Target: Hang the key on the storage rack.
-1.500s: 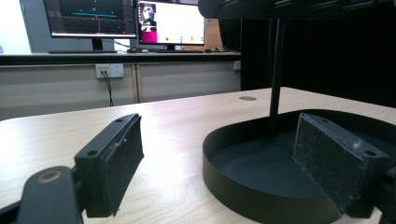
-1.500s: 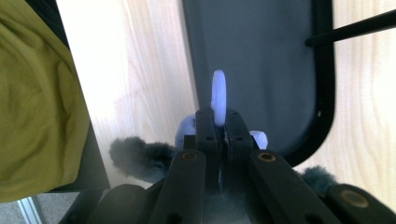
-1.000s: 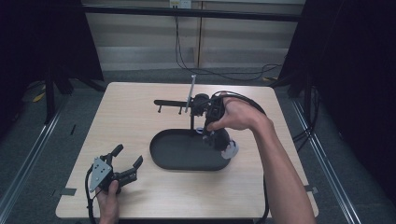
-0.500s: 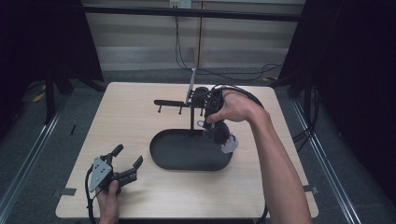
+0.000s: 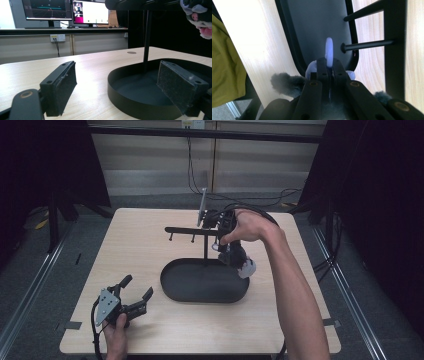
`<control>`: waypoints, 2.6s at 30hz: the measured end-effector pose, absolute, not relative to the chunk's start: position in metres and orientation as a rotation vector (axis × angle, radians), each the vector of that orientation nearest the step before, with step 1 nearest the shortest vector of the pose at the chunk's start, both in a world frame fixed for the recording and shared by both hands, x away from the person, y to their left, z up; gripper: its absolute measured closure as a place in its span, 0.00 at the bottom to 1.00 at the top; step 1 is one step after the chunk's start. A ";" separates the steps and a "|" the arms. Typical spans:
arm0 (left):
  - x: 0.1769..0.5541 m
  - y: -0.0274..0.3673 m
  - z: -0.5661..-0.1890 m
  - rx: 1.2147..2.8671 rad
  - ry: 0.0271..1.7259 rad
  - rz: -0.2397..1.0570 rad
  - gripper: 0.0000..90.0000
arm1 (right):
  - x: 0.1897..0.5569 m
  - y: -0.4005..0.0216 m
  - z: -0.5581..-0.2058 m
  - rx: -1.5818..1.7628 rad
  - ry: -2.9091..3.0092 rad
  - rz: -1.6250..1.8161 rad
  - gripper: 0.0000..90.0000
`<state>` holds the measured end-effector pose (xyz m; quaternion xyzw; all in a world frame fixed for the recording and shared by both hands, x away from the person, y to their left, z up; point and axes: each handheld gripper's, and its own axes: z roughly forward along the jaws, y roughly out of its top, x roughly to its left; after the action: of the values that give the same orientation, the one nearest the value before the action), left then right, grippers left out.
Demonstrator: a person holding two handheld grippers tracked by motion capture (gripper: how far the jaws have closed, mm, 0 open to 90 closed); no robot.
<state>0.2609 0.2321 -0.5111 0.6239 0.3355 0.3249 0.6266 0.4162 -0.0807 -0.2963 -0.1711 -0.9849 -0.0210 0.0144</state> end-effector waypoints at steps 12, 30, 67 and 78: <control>0.261 0.232 -0.511 1.433 0.767 0.742 0.17 | 0.430 -0.075 -0.296 -0.559 -3.060 0.003 0.97; 0.261 0.233 -0.511 1.443 0.762 0.747 0.17 | 0.442 -0.085 -0.305 -0.615 -3.068 -0.033 0.97; 0.260 0.234 -0.511 1.458 0.761 0.745 0.17 | 0.414 -0.117 -0.309 -0.719 -2.992 -0.338 0.81; 0.260 0.234 -0.511 1.448 0.762 0.748 0.17 | 0.390 -0.131 -0.313 -0.798 -3.031 -0.532 0.61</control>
<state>0.2604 0.2335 -0.5109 0.6303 0.3318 0.3255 0.6218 0.3898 -0.1305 -0.3132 -0.2508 -0.9533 -0.1675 -0.0188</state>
